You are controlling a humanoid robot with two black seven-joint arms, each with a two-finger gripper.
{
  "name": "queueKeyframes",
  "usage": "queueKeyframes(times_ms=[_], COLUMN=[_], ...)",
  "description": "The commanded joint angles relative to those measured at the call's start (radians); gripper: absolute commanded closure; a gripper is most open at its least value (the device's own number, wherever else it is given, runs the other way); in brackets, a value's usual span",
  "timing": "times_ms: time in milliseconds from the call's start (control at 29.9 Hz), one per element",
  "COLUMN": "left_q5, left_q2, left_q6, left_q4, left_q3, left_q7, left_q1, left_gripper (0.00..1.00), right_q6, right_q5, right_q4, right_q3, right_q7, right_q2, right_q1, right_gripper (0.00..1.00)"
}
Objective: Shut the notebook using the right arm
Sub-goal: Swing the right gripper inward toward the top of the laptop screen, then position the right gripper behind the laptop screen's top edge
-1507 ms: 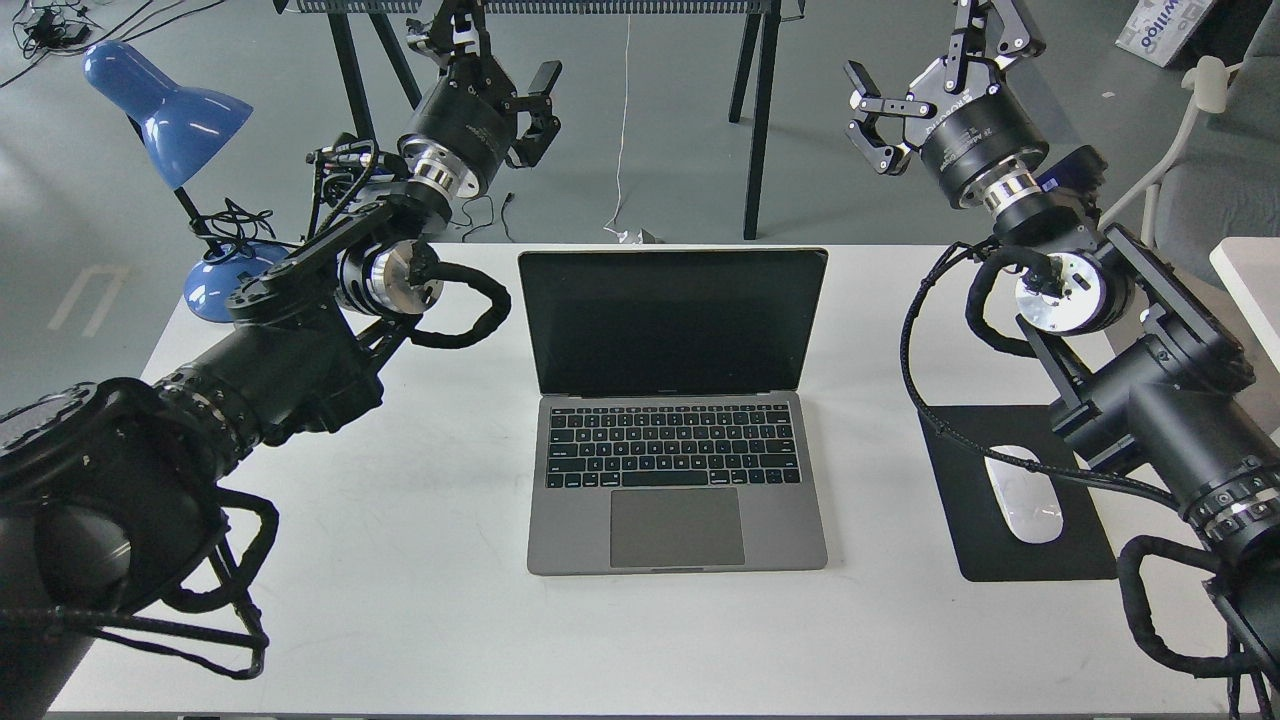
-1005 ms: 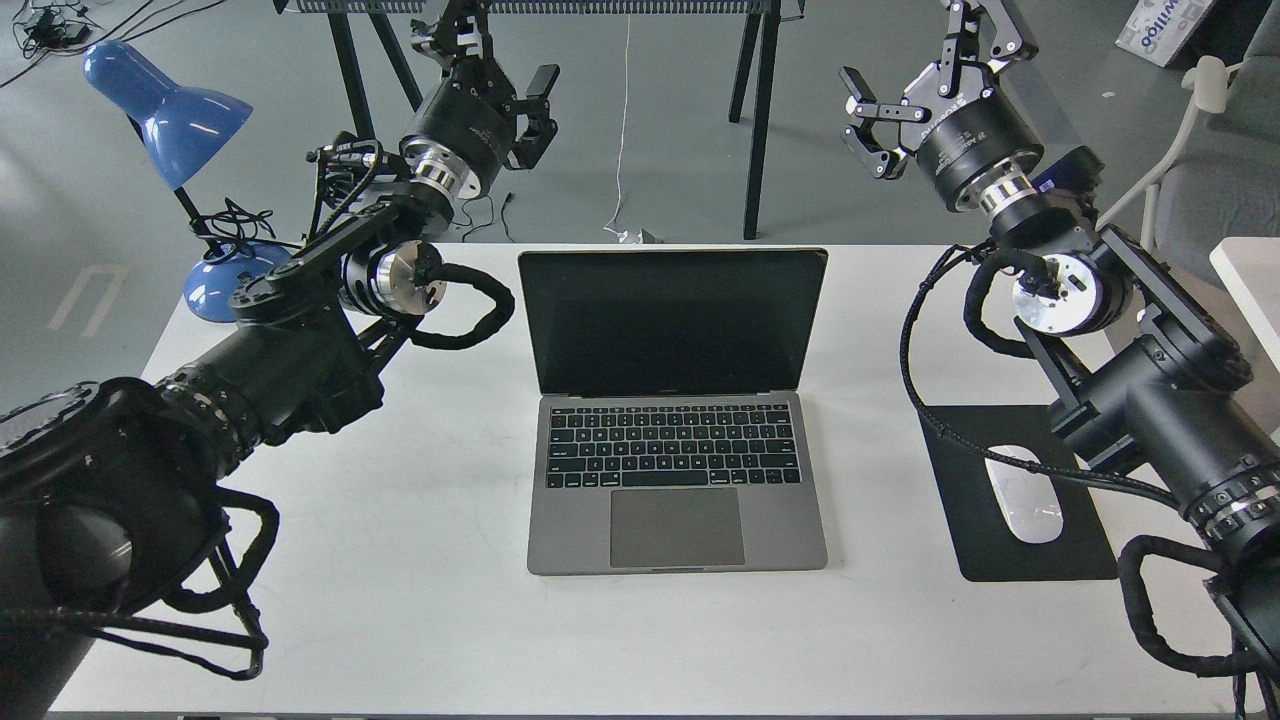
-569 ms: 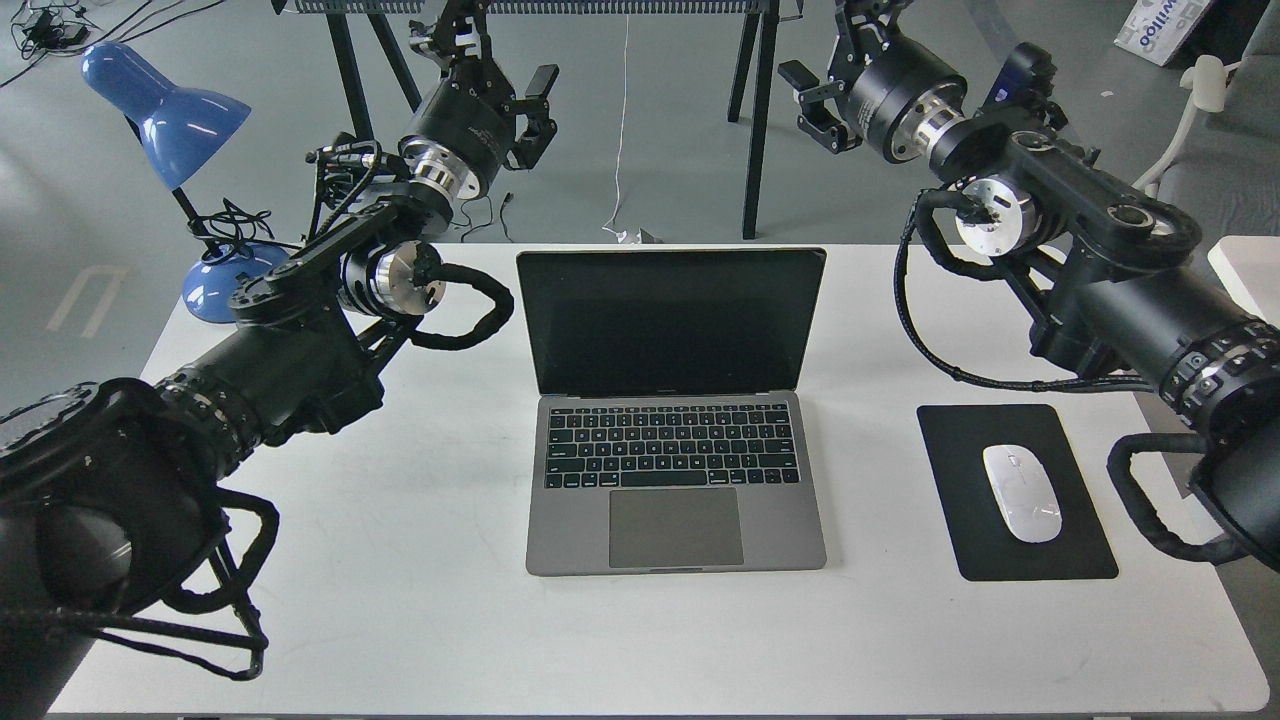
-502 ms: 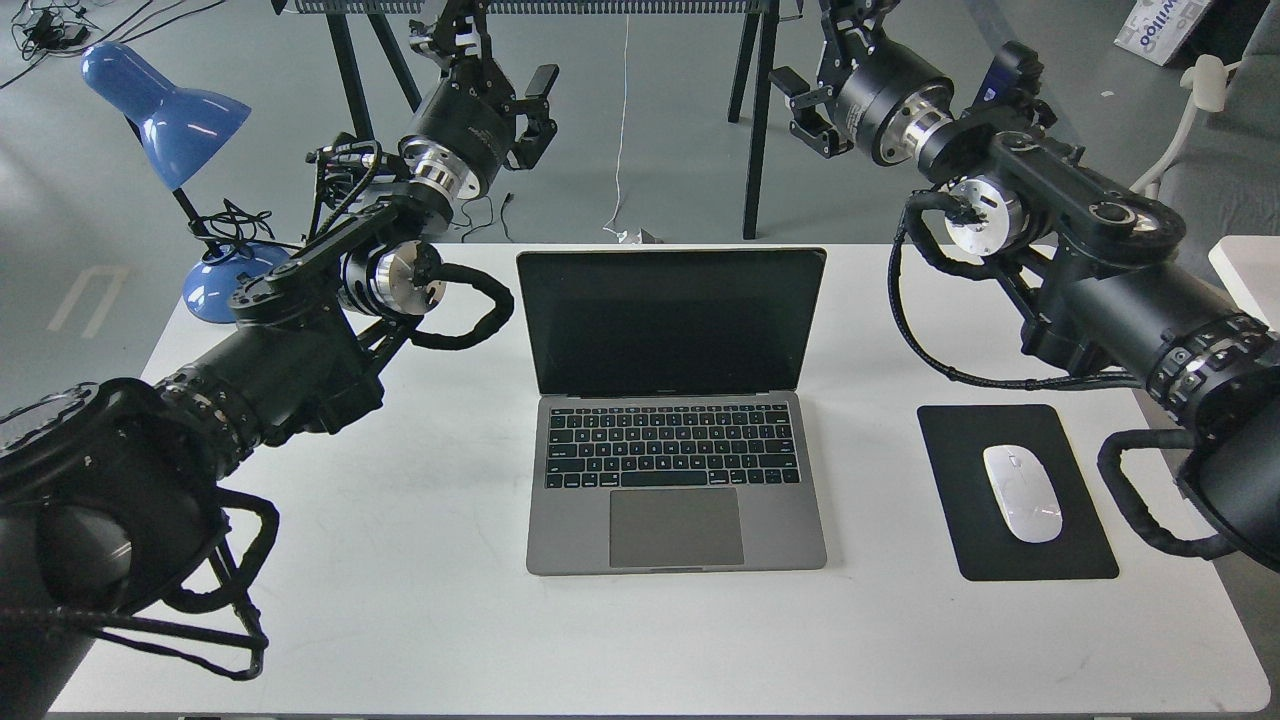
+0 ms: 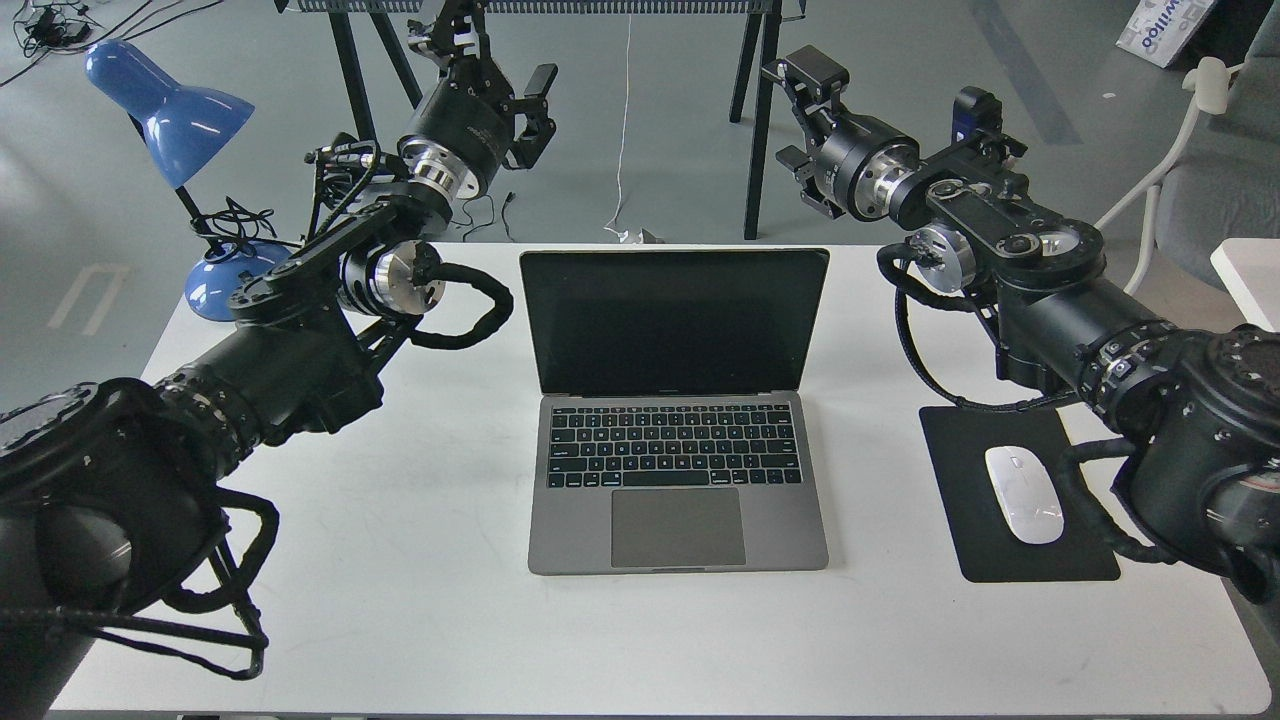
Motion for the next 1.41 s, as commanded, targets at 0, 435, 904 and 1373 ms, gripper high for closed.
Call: queueKeyframes(times_ms=[0, 435, 904, 1373], left_q5=[-0.001, 0.001, -0.001, -0.001], left_q2=[0.000, 0.002, 0.002, 0.002], left_q6=[0.000, 0.000, 0.000, 0.000], left_q4=[0.000, 0.000, 0.000, 0.000], left_q3=[0.000, 0.000, 0.000, -0.001], left_q7=[0.000, 0.000, 0.000, 0.000], left_q1=[0.000, 0.000, 0.000, 0.000], left_gripper=[0.00, 0.00, 0.00, 0.00], right_q6=[0.006, 0.069, 0.108, 0.108], right_q5=[0.004, 0.007, 0.007, 0.006], right_q4=[0.016, 0.124, 0.294, 0.375], right_q3=[0.002, 0.016, 0.011, 0.005], right_q7=[0.002, 0.002, 0.000, -0.005], right_q2=[0.000, 0.000, 0.000, 0.000], right_q1=[0.000, -0.011, -0.032, -0.039], right_gripper=[0.00, 0.00, 0.00, 0.00])
